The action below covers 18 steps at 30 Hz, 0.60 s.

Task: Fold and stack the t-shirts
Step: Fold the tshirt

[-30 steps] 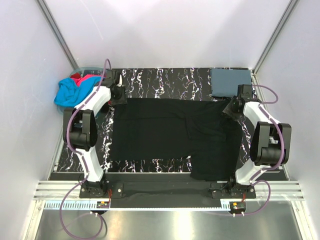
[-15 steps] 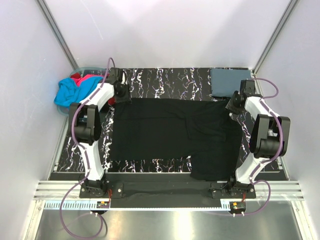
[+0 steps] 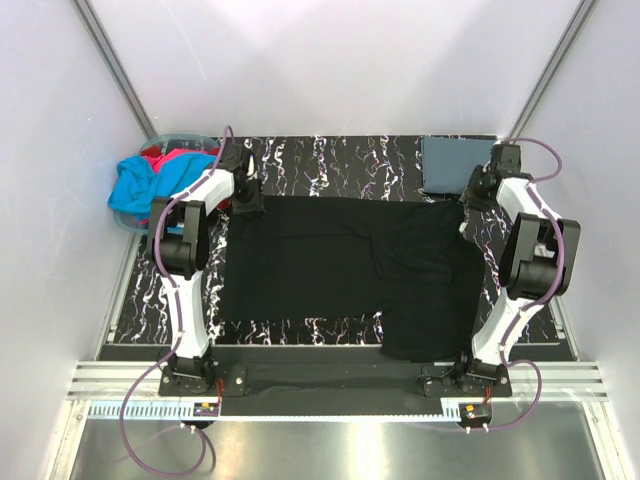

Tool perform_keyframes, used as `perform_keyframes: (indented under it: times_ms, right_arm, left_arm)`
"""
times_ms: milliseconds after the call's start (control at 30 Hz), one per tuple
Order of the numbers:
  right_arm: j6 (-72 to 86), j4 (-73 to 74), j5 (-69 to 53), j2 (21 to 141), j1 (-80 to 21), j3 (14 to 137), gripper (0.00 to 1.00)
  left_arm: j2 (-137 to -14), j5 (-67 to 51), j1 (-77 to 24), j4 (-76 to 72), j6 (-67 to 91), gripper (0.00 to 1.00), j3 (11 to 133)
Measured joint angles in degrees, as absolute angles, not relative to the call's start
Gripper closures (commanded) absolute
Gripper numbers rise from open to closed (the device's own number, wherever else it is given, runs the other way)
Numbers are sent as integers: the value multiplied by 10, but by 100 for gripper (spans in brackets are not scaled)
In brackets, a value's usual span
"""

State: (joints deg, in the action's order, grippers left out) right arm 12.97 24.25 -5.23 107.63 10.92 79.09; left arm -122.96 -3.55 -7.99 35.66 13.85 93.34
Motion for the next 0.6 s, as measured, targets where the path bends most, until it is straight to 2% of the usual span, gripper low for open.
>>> perform_keyframes:
  times_ms: [300,600]
  right_arm:
    - [107,269,-71,1158,109,868,59]
    - [85,295,-95,1207,109,933,62]
  left_arm:
    - [-1230,-37,-78,356,133,53,933]
    - [-1230,-41,-77,356,130,53,933]
